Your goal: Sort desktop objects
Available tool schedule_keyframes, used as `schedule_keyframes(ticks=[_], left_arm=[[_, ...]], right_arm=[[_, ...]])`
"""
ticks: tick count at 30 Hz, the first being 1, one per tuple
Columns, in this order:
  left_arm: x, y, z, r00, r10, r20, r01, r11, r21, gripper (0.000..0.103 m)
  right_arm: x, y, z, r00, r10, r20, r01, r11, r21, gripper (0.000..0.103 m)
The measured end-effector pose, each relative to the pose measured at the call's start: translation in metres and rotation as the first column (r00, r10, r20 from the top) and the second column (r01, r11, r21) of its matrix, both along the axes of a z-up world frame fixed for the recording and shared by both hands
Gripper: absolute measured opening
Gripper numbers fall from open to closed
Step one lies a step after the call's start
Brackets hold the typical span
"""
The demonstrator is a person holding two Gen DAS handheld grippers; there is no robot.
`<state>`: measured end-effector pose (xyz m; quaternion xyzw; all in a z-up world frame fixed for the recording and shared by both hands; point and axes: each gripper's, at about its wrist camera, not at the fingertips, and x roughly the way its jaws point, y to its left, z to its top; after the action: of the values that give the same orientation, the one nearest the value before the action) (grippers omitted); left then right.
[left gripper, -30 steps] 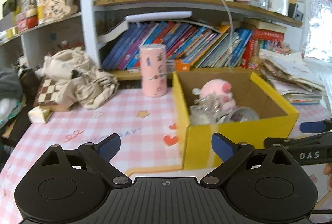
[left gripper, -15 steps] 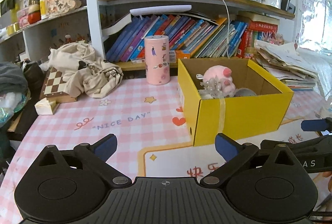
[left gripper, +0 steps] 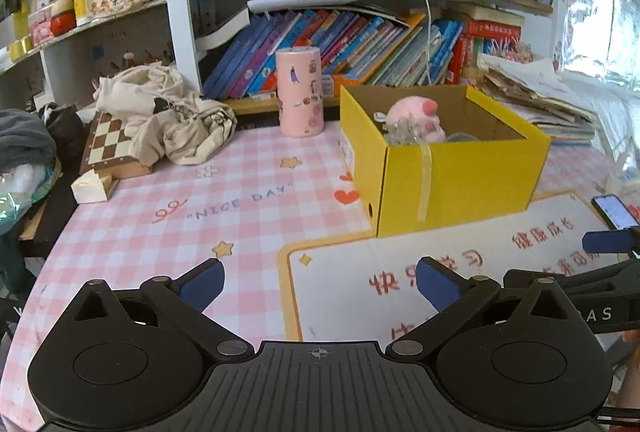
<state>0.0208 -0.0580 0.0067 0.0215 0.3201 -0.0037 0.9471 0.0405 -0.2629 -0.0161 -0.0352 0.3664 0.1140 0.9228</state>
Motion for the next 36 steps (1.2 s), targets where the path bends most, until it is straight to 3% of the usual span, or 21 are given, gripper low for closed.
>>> schedule_keyframes(ticks=[14, 36], left_arm=[[-0.02, 0.017, -0.006, 1.0, 0.0, -0.01, -0.001, 0.999, -0.041, 0.103], [-0.018, 0.027, -0.005, 1.0, -0.013, -0.014, 0.013, 0.998, -0.058, 0.103]], right_arm=[[-0.024, 0.018, -0.006, 1.0, 0.017, 0.003, -0.017, 1.0, -0.018, 0.103], [-0.02, 0.019, -0.001, 1.0, 0.017, 0.02, -0.017, 1.0, -0.016, 0.103]])
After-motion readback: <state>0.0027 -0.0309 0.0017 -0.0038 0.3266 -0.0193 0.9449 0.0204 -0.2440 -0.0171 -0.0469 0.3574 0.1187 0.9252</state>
